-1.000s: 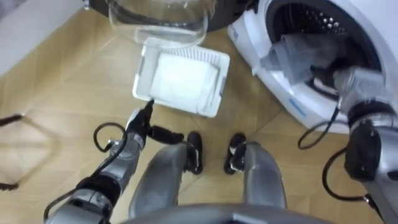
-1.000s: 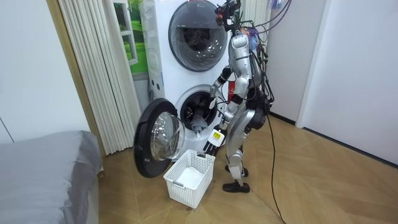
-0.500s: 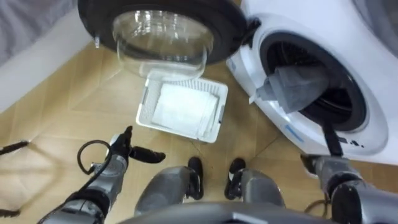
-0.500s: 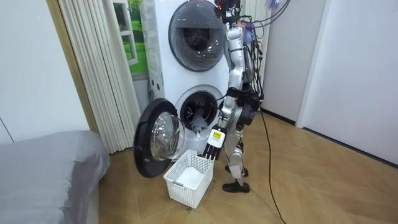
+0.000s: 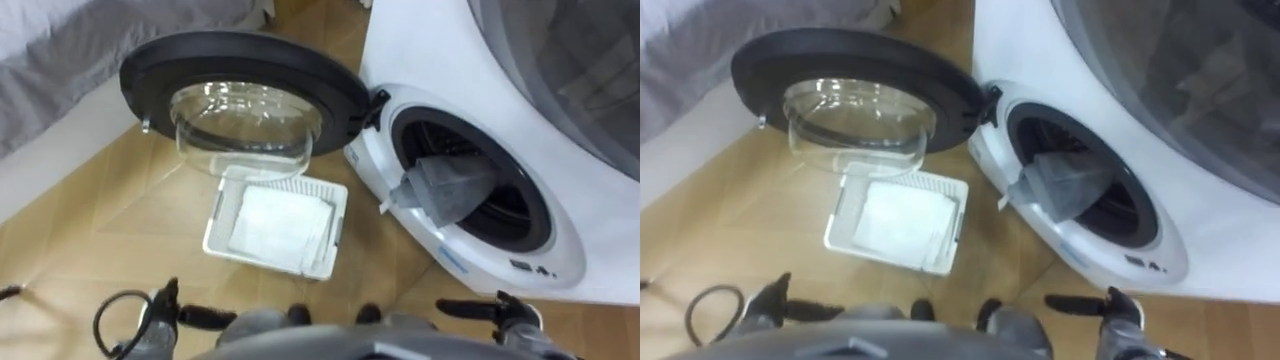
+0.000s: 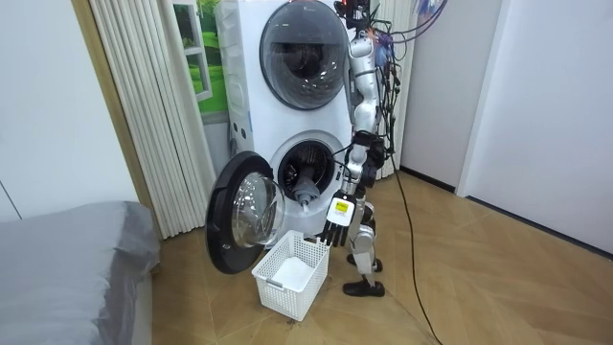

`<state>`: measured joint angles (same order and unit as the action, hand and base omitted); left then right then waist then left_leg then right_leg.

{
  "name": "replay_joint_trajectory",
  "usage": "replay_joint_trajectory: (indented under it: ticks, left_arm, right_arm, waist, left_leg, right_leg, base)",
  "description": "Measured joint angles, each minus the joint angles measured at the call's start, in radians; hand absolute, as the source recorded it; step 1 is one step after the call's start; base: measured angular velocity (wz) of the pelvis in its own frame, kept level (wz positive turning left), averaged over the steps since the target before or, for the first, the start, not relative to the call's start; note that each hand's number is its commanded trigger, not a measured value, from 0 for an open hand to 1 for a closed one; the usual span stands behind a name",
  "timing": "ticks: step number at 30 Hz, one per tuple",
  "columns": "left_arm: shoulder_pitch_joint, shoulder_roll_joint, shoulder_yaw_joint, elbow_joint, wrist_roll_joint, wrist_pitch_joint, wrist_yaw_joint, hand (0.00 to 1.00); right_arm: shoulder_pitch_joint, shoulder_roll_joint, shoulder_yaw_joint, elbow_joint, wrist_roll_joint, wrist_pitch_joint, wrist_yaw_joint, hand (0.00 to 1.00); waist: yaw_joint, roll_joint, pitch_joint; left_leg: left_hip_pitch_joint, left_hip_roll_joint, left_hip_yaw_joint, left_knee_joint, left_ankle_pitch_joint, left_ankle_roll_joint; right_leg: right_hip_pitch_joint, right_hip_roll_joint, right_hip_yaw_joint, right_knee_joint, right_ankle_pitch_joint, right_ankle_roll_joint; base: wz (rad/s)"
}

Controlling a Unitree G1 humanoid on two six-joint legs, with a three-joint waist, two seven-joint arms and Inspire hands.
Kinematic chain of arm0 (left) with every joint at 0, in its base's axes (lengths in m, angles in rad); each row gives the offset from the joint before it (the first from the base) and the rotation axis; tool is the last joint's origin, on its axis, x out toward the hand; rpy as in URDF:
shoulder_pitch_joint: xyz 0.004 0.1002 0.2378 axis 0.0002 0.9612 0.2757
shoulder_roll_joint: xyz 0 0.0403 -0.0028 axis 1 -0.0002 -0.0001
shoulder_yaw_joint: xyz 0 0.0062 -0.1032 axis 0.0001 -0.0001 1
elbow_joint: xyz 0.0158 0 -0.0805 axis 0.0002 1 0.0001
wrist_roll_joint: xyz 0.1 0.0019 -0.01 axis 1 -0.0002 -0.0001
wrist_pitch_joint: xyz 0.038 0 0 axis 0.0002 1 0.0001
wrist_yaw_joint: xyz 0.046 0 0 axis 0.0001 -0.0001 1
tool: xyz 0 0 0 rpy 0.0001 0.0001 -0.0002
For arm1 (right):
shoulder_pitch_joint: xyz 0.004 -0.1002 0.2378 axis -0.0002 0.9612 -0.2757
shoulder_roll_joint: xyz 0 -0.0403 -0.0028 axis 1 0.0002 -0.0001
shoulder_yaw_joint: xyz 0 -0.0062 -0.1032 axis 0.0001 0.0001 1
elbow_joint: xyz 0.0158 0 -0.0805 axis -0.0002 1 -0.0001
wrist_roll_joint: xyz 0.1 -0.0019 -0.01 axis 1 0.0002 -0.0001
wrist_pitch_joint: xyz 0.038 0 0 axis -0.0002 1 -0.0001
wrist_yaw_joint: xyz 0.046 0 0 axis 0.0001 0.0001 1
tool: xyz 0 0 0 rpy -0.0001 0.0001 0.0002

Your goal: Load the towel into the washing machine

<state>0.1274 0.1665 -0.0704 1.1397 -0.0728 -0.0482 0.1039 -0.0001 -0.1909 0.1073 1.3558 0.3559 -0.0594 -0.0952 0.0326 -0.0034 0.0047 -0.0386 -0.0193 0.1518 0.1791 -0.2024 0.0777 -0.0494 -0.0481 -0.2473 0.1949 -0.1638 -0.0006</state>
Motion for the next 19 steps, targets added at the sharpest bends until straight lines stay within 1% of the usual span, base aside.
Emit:
replay_joint_trajectory:
  ticks: [1,3,6,7,10,12,13,15,17,19]
  left_arm:
    - [0.003,0.0,0.007,0.0,0.001,0.0,-0.001,0.0]
    - [0.014,-0.002,0.053,0.0,0.009,0.003,-0.008,0.0]
    - [0.014,-0.001,0.086,0.001,0.025,0.007,-0.016,0.0]
    - [0.016,-0.001,0.088,0.001,0.024,0.009,-0.02,0.0]
    - [0.019,-0.002,0.089,0.001,0.024,0.036,-0.028,0.0]
    - [0.022,-0.003,0.095,0.001,0.024,0.056,-0.035,0.0]
    - [0.023,-0.004,0.1,0.001,0.024,0.061,-0.038,0.0]
    - [0.02,-0.006,0.106,0.0,0.023,0.083,-0.051,0.0]
    - [0.018,-0.011,0.109,-0.001,0.023,0.092,-0.055,0.0]
    - [0.017,-0.013,0.11,-0.002,0.024,0.094,-0.057,0.0]
  right_arm:
    - [0.005,0.001,-0.002,-0.001,-0.01,0.003,0.008,0.0]
    - [0.013,0.005,-0.013,-0.001,-0.048,0.019,0.034,0.0]
    - [0.021,0.004,-0.021,-0.008,-0.109,0.031,0.068,0.0]
    - [0.023,0.004,-0.021,-0.008,-0.114,0.033,0.076,0.0]
    - [0.024,0.003,-0.021,-0.008,-0.127,0.048,0.103,0.0]
    - [0.024,0.005,-0.022,-0.007,-0.139,0.065,0.124,0.0]
    - [0.024,0.005,-0.022,-0.007,-0.144,0.068,0.13,0.0]
    - [0.022,0.006,-0.021,-0.008,-0.144,0.08,0.144,0.0]
    - [0.022,0.006,-0.021,-0.008,-0.144,0.084,0.152,0.0]
    - [0.022,0.006,-0.023,-0.007,-0.144,0.084,0.158,0.0]
  waist:
    - [0.0,-0.001,-0.0011]
    - [-0.002,-0.004,-0.0005]
    - [-0.001,-0.007,0.0004]
    - [-0.002,-0.007,0.0008]
    - [-0.003,-0.008,0.0017]
    - [-0.003,-0.012,0.0025]
    - [-0.002,-0.012,0.0028]
    - [-0.001,-0.012,0.0031]
    - [-0.002,-0.012,0.0027]
    - [-0.002,-0.012,0.0025]
  left_leg:
    - [0.008,0.0,-0.001,-0.001,-0.001,-0.001]
    - [0.038,0.002,-0.002,-0.012,-0.003,-0.005]
    - [0.056,0.003,-0.003,-0.018,-0.005,-0.008]
    - [0.063,0.003,-0.003,-0.021,-0.006,-0.008]
    - [0.087,0.005,-0.003,-0.029,-0.007,-0.01]
    - [0.109,0.005,-0.002,-0.03,-0.009,-0.012]
    - [0.114,0.005,-0.002,-0.03,-0.01,-0.013]
    - [0.121,0.006,-0.003,-0.029,-0.012,-0.015]
    - [0.123,0.007,-0.003,-0.027,-0.012,-0.015]
    - [0.123,0.007,-0.003,-0.024,-0.012,-0.015]
  right_leg:
    - [0.01,0.0,-0.001,-0.007,0.0,0.0]
    - [0.041,0.007,-0.002,-0.017,-0.001,0.001]
    - [0.065,0.011,0.0,-0.028,-0.001,0.001]
    - [0.07,0.012,0.001,-0.028,-0.001,0.001]
    - [0.092,0.015,0.002,-0.03,-0.001,0.001]
    - [0.119,0.019,0.013,-0.045,-0.001,0.001]
    - [0.122,0.02,0.015,-0.045,-0.001,0.001]
    - [0.131,0.023,0.022,-0.045,-0.001,0.002]
    - [0.133,0.023,0.024,-0.045,-0.001,0.002]
    - [0.134,0.023,0.024,-0.044,-0.001,0.002]
  base:
    - [0.0]
    - [0.0]
    - [0.0]
    - [0.0]
    - [0.0]
    - [-0.02]
    - [-0.06]
    - [-0.02]
    - [0.0]
    - [0.0]
